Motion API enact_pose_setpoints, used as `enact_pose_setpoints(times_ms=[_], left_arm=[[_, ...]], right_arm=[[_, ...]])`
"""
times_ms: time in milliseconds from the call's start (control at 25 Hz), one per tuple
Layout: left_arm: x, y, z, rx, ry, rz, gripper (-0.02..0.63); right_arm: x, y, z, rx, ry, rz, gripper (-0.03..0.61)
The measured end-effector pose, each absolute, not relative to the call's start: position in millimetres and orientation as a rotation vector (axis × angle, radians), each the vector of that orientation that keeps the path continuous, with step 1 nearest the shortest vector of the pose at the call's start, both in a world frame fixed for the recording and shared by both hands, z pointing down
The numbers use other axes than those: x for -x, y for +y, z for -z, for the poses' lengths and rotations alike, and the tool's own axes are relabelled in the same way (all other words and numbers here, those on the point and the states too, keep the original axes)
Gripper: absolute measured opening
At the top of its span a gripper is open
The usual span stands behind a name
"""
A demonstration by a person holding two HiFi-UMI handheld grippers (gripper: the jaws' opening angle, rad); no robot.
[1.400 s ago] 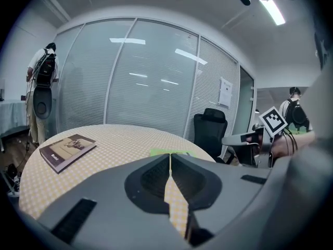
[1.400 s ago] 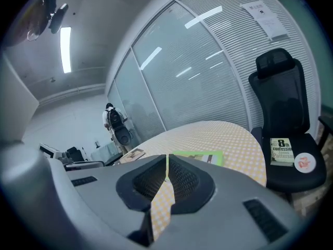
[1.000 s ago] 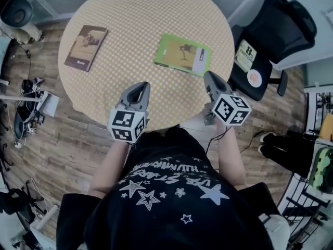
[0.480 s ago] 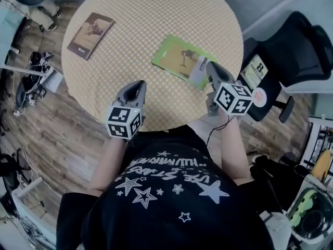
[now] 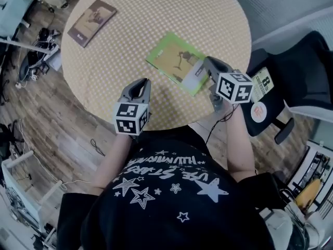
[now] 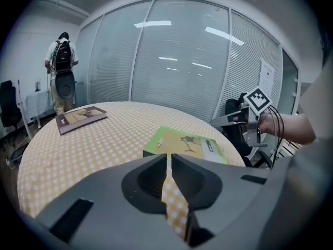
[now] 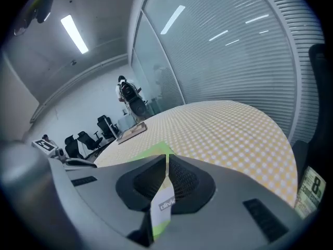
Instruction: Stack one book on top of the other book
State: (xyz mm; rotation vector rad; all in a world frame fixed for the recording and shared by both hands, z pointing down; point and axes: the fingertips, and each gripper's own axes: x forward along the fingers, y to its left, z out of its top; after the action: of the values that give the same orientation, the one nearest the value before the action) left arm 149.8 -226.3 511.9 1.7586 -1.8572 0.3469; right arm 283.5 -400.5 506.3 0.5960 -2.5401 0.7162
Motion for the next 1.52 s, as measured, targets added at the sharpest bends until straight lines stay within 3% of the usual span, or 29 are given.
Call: enact_pose_setpoints(times_ms=[200, 280, 480, 680, 960, 1520], left_arm=[[-153, -233, -523, -1.673, -1.837, -0.283, 0.028], [-158, -236, -529, -1.659, -1.807, -0.268, 0.133], [-170, -243, -543, -1.617, -1.741, -0.226, 0.151], [-188, -258, -556, -1.594, -1.643, -0.159, 0.202], [-200, -274, -570, -1.522, -1.549, -0.114, 0.28], [-200, -295, -589, -1.406, -1.482, -0.037, 0.305]], right_arm=[[-261, -414, -515, -0.4, -2.515, -0.668, 0.032], [-251, -416, -518, -0.316, -2.496, -0.646, 0.032], [-237, -423, -535, -0.194, -2.417, -0.61, 0.036], [-237, -421, -555, -0.084, -2.332, -0.65, 0.148], [-225, -424, -570, 0.011, -2.272, -0.611, 0.181], [-223, -411, -589, 0.261, -2.141, -0.668, 0.181]])
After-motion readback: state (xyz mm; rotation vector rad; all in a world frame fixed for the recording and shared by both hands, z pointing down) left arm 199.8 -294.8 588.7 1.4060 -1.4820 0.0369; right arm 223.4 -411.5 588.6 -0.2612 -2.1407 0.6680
